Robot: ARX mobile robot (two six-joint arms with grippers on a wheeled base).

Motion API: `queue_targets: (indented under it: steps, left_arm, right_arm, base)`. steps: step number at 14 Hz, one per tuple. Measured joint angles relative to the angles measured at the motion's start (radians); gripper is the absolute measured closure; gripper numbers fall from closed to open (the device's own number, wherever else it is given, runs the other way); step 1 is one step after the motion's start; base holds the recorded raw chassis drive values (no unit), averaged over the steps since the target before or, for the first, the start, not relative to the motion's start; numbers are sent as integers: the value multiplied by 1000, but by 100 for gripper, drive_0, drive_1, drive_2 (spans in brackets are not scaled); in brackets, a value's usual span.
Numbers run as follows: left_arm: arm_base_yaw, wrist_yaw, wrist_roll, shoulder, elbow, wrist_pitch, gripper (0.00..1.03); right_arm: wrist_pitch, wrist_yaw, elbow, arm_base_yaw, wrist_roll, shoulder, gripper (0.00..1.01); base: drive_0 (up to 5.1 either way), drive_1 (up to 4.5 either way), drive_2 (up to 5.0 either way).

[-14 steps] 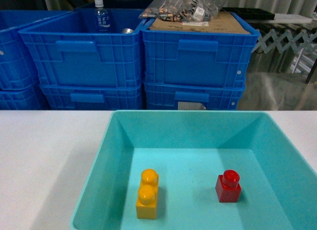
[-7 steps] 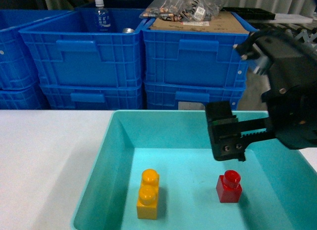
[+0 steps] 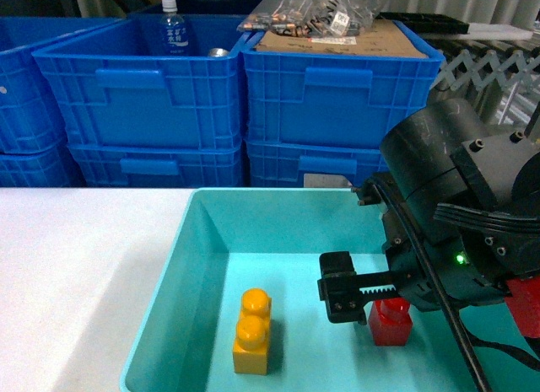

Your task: Pick red block from blue box to shelf

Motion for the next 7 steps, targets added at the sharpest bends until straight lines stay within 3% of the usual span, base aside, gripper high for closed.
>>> queue_targets:
  steps: [2, 5, 7]
  left_arm:
    - [0, 0, 0, 0, 0, 0, 5]
    - [0, 0, 0, 0, 0, 0, 5]
    - [0, 0, 0, 0, 0, 0, 5]
  right_arm:
    - [-34, 3, 31, -3, 34, 32, 18]
    - [-29, 5, 47, 4, 69, 83, 64]
    - [0, 9, 37, 4, 73, 68, 73]
  base:
    - [0, 0, 0]
    - [0, 0, 0]
    - [0, 0, 0]
